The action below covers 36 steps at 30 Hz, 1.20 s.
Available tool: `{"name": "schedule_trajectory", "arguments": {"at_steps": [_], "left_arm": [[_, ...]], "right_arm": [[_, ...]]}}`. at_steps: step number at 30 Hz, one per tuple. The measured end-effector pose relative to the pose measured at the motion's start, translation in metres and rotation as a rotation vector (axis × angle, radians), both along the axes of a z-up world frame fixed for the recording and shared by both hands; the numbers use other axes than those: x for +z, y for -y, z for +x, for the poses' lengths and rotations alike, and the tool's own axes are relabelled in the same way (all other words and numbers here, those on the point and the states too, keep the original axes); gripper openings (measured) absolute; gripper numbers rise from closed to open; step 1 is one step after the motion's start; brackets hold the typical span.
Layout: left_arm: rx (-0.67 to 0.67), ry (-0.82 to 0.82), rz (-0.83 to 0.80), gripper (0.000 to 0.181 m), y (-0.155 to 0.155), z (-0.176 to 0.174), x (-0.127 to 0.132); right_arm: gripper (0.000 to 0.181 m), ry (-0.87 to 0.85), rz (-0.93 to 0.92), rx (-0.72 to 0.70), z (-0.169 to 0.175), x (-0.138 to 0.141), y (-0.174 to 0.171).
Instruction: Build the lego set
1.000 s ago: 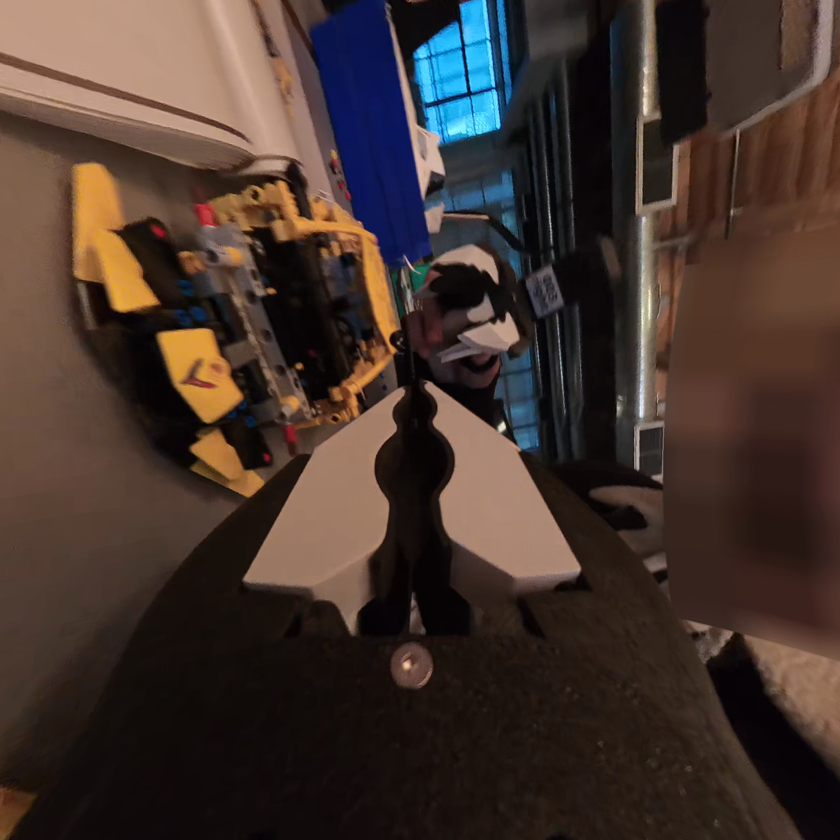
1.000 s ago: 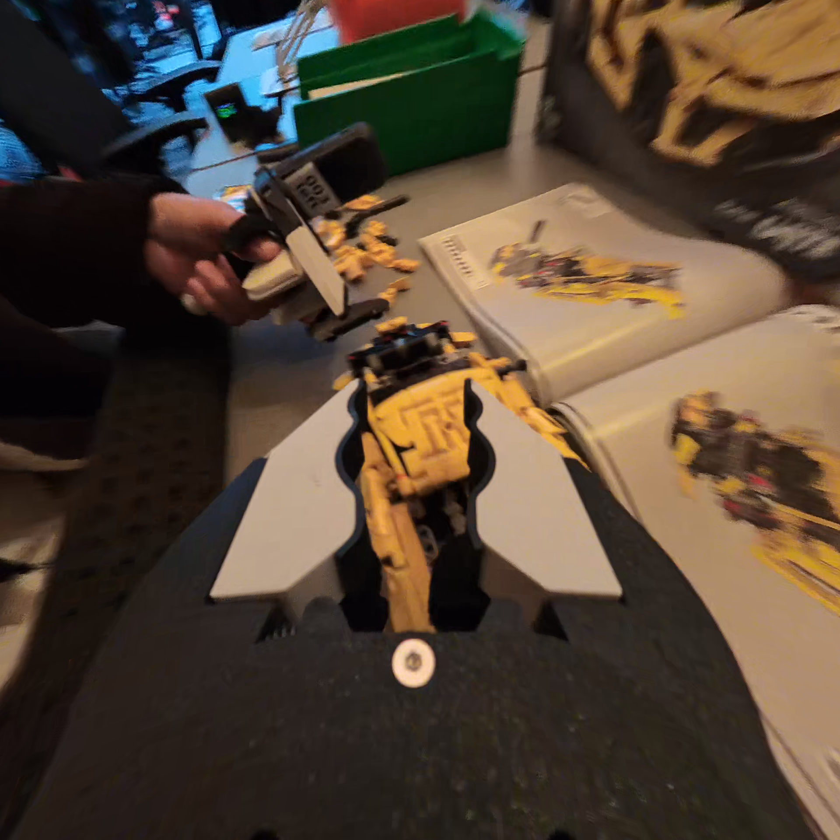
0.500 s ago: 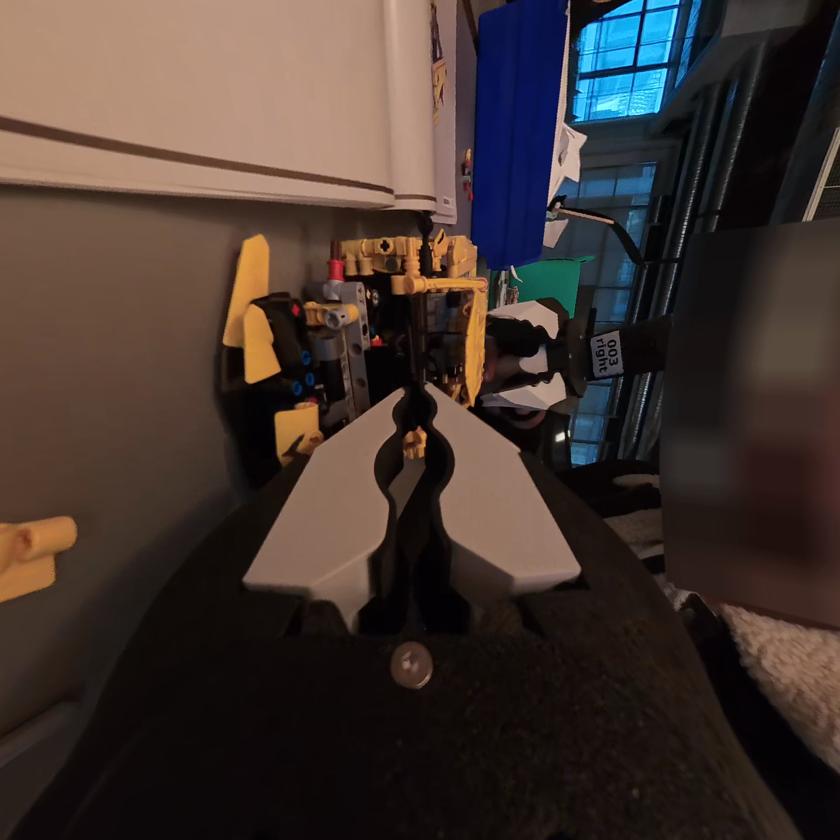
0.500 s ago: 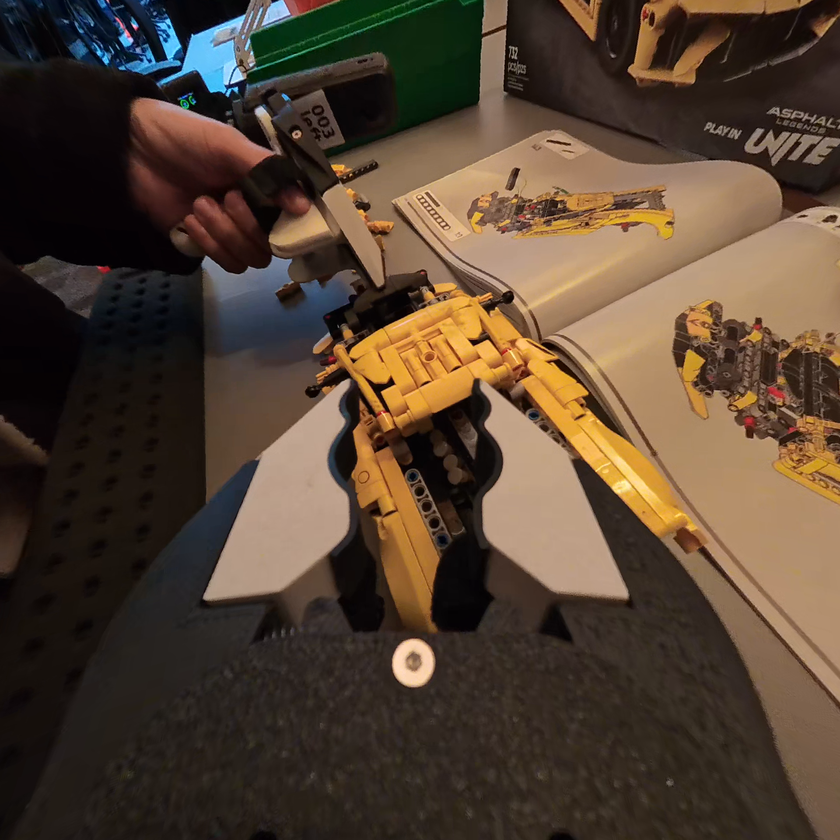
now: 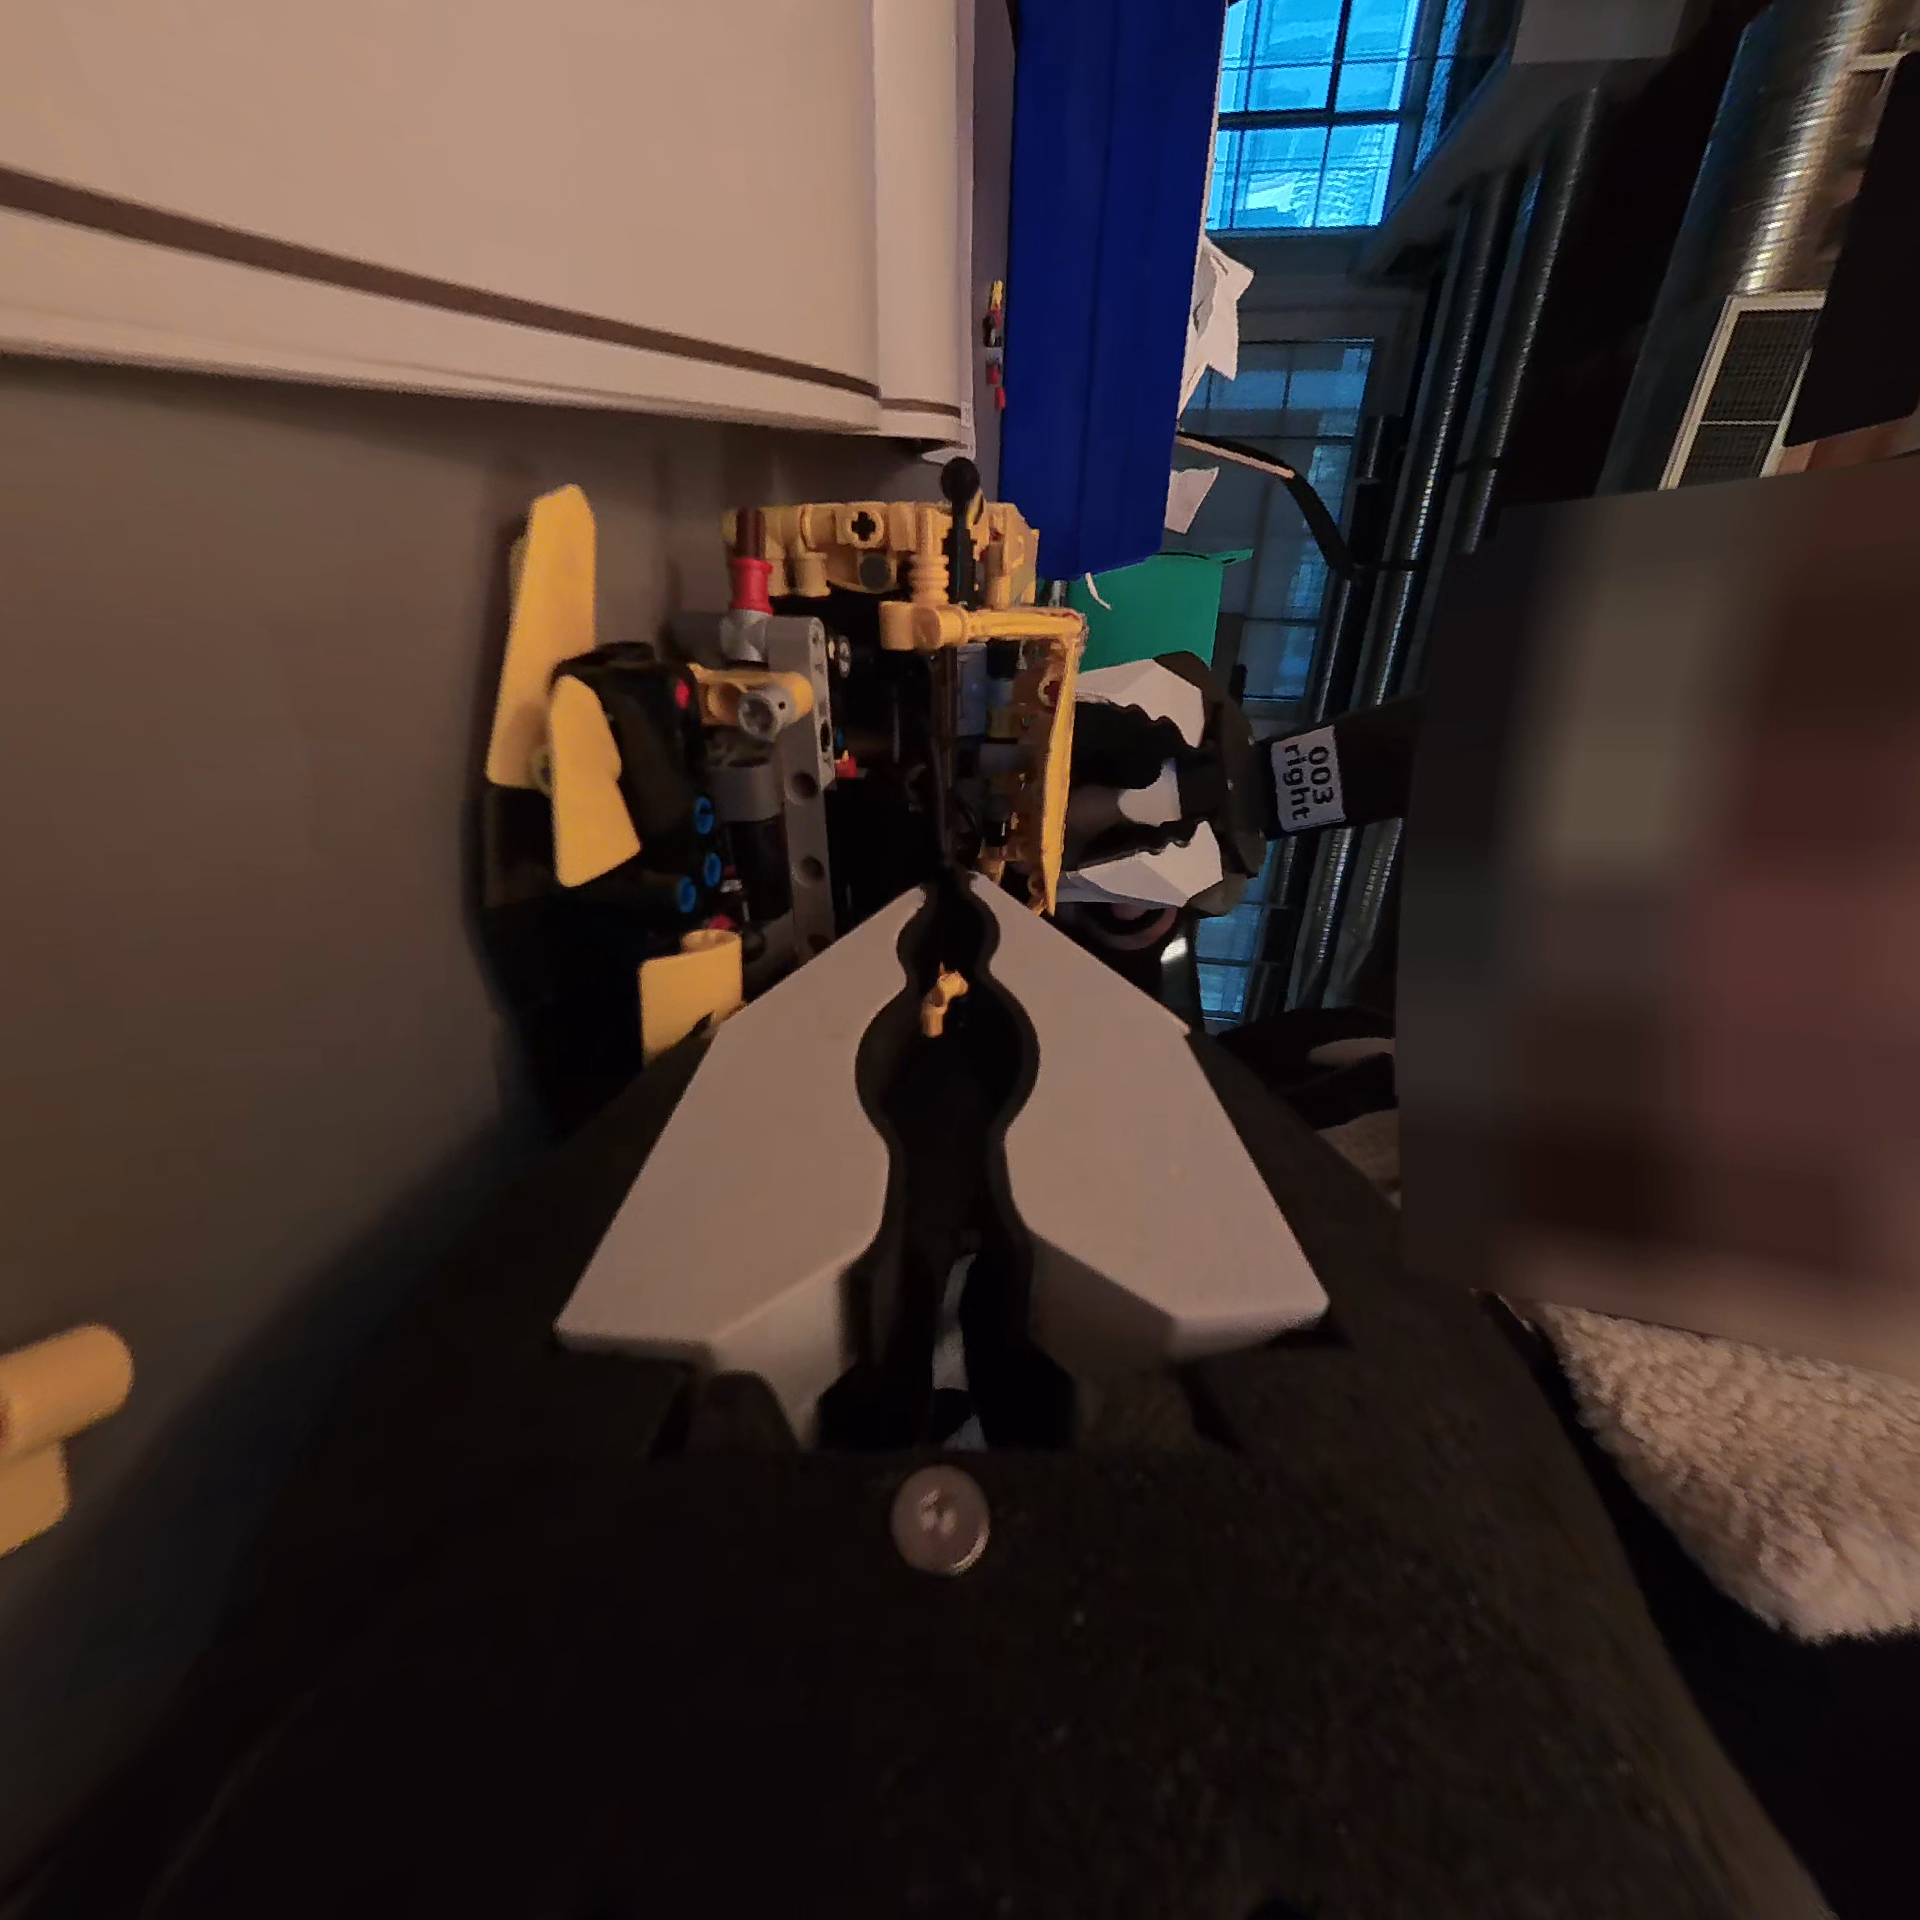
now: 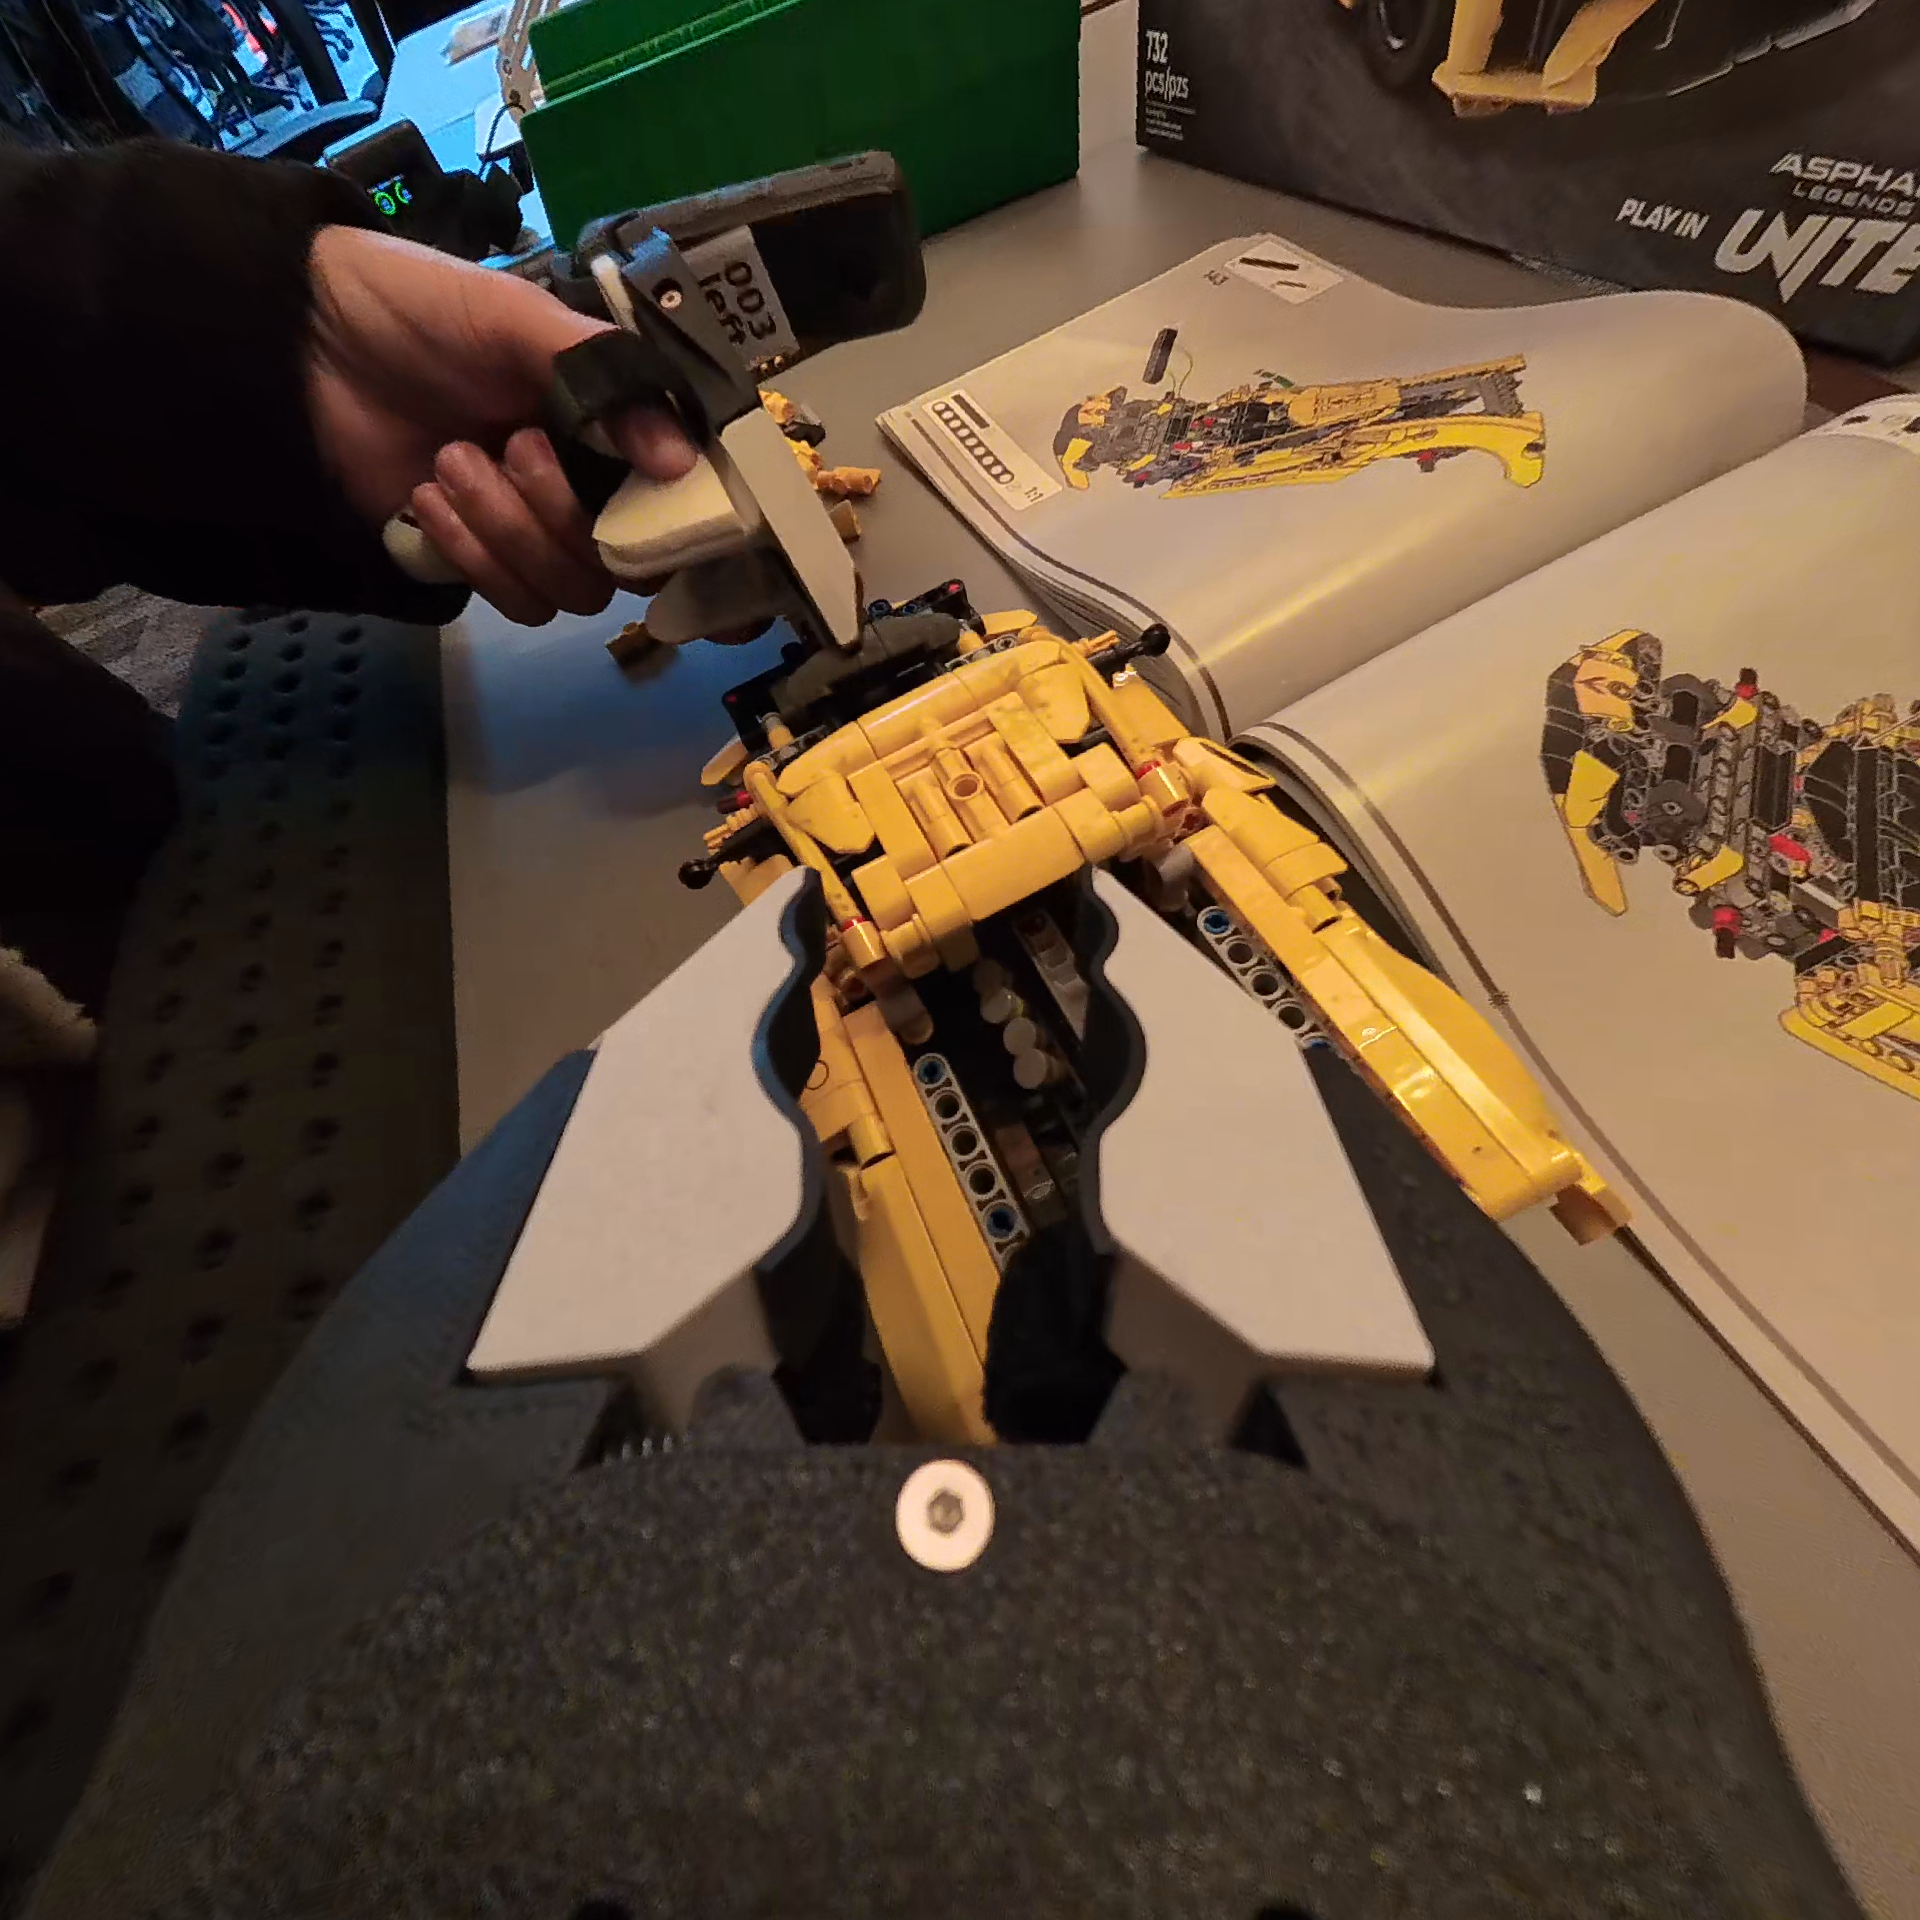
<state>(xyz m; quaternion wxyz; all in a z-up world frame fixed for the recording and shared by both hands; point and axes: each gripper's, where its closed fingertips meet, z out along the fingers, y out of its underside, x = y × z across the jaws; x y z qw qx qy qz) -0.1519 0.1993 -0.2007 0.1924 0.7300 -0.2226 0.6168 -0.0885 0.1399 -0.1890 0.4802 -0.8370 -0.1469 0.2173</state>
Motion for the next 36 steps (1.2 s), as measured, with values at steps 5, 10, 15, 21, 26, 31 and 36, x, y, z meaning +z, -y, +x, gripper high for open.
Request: {"name": "schedule_trajectory", "arguments": {"at_steps": [5,10,15,21,26,31,36], "left_arm": [[-0.006,-0.003,-0.004,0.001,0.002,0.000,0.000],[-0.020,0.005,0.014,0.001,0.002,0.001,0.000],[-0.103,0.023,0.083,0.001,0.002,-0.005,0.001],[-0.227,0.129,0.222,0.001,0.014,-0.011,0.030],[-0.173,0.112,0.403,0.001,0.017,-0.038,0.027],[-0.096,0.155,0.390,0.001,0.034,-0.058,0.020],[-0.082,0.197,0.437,0.001,0.044,-0.064,0.022]], "right_arm": [[0.048,-0.004,-0.002,0.001,0.000,0.000,0.000],[0.049,-0.014,0.000,0.004,0.007,0.009,0.002],[0.032,-0.096,-0.040,0.224,0.003,0.063,0.005],[0.032,-0.002,-0.375,0.649,-0.025,0.044,-0.038],[0.055,0.046,-0.461,0.699,-0.011,0.012,-0.036],[0.089,0.372,-0.273,0.543,-0.004,0.003,-0.034],[0.094,0.486,-0.376,0.481,-0.009,-0.011,-0.021]]}}
